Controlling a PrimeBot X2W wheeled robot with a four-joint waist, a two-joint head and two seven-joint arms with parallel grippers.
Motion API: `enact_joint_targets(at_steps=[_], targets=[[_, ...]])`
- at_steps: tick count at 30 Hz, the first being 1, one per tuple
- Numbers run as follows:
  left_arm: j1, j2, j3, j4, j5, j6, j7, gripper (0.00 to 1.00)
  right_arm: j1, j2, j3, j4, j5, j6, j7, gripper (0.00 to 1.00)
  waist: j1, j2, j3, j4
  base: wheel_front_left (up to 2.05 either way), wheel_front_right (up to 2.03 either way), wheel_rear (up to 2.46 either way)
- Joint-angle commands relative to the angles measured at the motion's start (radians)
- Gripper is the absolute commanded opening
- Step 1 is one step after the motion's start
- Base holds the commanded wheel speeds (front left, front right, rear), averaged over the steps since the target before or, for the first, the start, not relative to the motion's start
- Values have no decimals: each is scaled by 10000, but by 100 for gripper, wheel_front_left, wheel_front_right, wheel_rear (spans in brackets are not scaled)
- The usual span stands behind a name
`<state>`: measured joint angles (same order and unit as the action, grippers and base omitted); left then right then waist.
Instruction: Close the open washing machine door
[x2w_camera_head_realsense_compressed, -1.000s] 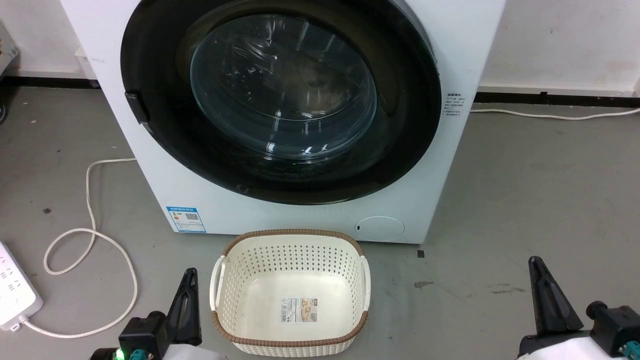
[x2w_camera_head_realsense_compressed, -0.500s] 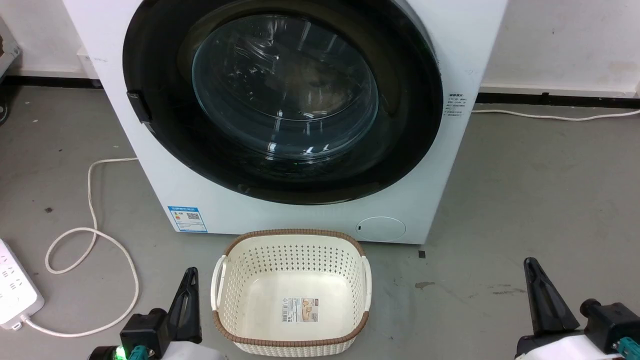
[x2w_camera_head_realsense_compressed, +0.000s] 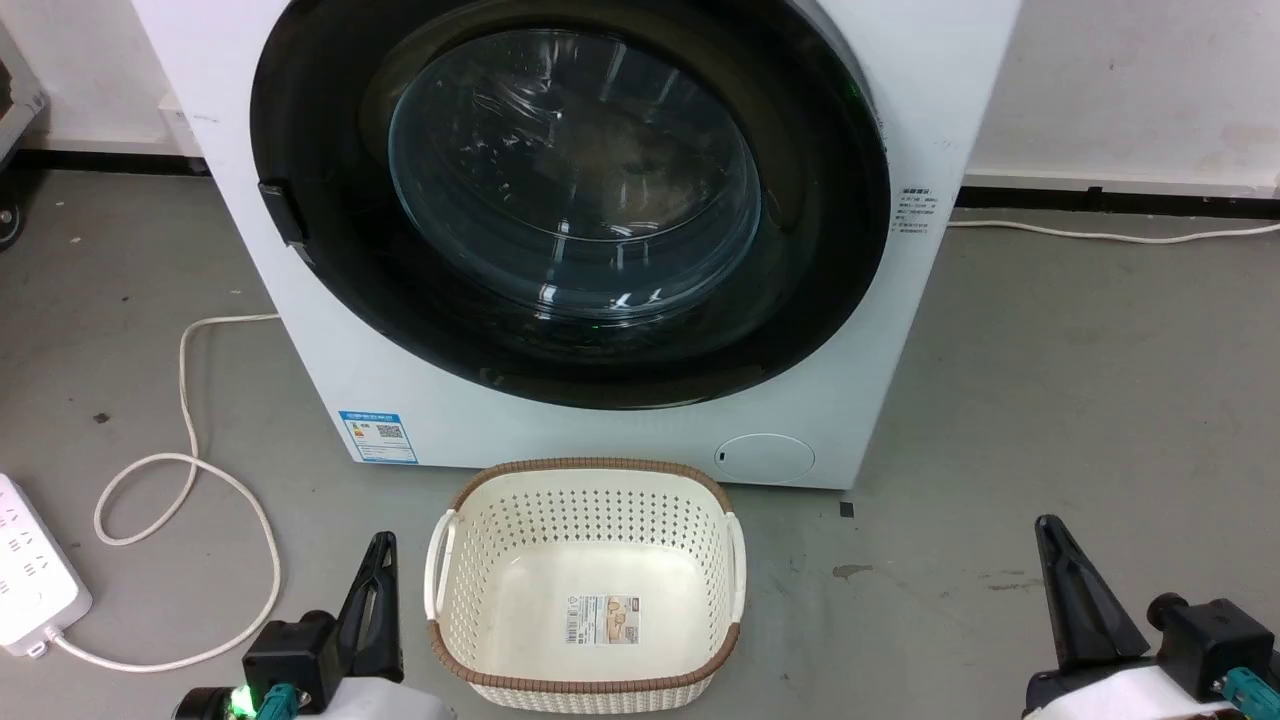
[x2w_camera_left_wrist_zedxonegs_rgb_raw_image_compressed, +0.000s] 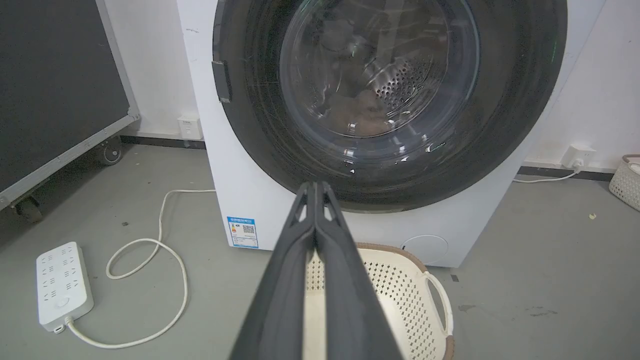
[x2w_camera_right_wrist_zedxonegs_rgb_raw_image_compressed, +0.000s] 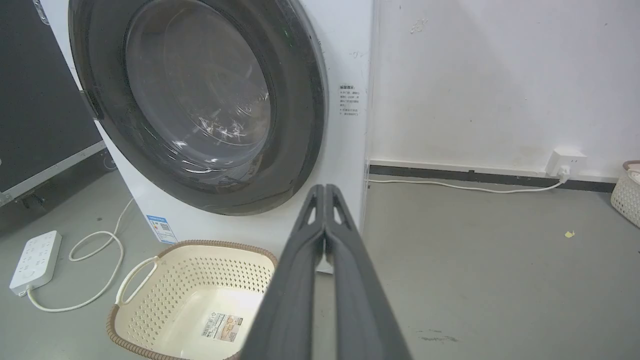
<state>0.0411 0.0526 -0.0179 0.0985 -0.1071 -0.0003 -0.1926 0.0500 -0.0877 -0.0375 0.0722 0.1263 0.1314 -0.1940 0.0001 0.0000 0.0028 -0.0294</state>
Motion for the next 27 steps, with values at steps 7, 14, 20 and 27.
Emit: enact_joint_targets(at_steps=[7,14,20,27], targets=[[-117,-6,29,-125,153,1,185,0,-145,94,41,-125,-180,-2,190,0,-1,0,-2,25,0,0,0],[-141,-8,41,-196,228,1,328,0,-175,117,69,-174,-269,-3,334,0,-1,0,-4,47,0,0,0],[-162,-9,52,-257,293,1,451,0,-200,137,92,-216,-346,-3,458,0,-1,0,-6,66,0,0,0],[-196,-11,69,-357,401,1,655,0,-241,170,131,-286,-473,-4,663,0,-1,0,-9,97,0,0,0]])
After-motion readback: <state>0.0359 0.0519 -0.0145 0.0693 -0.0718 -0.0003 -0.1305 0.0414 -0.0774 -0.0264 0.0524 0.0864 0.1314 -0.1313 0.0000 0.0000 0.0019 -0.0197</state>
